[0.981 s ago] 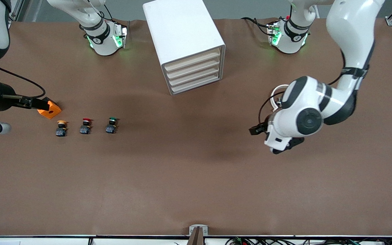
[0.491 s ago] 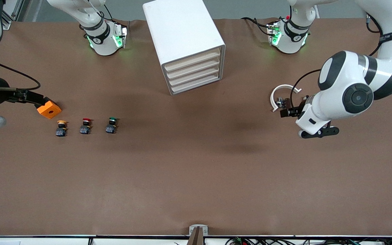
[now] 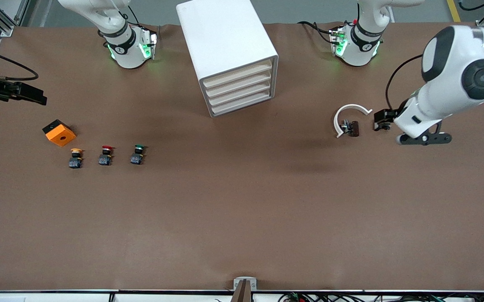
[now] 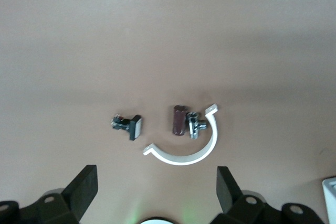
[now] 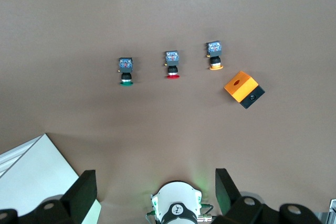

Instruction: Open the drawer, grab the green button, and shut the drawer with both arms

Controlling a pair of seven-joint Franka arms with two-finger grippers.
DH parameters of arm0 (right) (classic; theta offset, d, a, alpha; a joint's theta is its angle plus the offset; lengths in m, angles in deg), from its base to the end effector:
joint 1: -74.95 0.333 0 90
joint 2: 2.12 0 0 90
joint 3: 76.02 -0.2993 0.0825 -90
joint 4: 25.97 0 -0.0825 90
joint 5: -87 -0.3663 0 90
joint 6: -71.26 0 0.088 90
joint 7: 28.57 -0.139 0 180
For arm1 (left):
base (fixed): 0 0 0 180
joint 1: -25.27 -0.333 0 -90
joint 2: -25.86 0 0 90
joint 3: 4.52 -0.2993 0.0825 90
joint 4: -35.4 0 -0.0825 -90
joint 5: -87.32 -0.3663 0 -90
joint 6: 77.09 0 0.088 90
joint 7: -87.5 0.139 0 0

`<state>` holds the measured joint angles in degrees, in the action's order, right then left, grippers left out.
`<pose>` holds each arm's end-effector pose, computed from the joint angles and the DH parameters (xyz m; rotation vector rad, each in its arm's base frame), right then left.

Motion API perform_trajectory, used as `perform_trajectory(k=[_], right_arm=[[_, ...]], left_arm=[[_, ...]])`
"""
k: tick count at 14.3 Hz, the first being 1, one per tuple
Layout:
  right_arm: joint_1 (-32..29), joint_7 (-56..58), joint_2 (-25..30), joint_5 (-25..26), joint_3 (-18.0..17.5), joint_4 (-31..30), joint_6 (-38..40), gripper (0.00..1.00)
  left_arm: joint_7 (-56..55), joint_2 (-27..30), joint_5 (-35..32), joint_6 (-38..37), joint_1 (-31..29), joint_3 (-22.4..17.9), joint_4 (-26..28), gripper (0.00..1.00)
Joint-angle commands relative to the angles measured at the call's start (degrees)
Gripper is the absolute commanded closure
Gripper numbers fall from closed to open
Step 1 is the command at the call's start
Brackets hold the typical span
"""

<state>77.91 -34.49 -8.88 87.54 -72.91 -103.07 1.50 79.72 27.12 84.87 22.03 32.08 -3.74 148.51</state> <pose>0.5240 -0.0011 0.5856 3.0859 -0.1676 -0.3802 0.4981 -0.0611 0.4194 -3.0531 0.0124 0.3290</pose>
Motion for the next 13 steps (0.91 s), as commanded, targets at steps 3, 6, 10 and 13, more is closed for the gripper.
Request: perform_trajectory(k=[3, 6, 10, 13], right_arm=[[0.5, 2.4, 4.6, -0.2, 1.6, -4.6, -2.1, 0.0], [0.8, 2.3, 4.9, -0.4, 2.0, -3.7, -2.2, 0.0], [1.4, 2.2, 4.7, 0.6, 2.1, -2.3, -4.0, 0.0], [0.7, 2.3, 4.9, -1.1, 2.7, -3.1, -7.5, 0.0]], left_arm=[[3.8, 11.5, 0.0, 1.2, -3.1, -0.2, 6.2, 0.0], [4.3, 15.5, 0.8, -1.3, -4.6, 1.2, 4.9, 0.0], [4.3, 15.8, 1.5, -6.6, -4.7, 1.0, -1.6, 0.0], [4.4, 15.8, 1.6, -10.6, -4.4, 1.1, -5.3, 0.0]])
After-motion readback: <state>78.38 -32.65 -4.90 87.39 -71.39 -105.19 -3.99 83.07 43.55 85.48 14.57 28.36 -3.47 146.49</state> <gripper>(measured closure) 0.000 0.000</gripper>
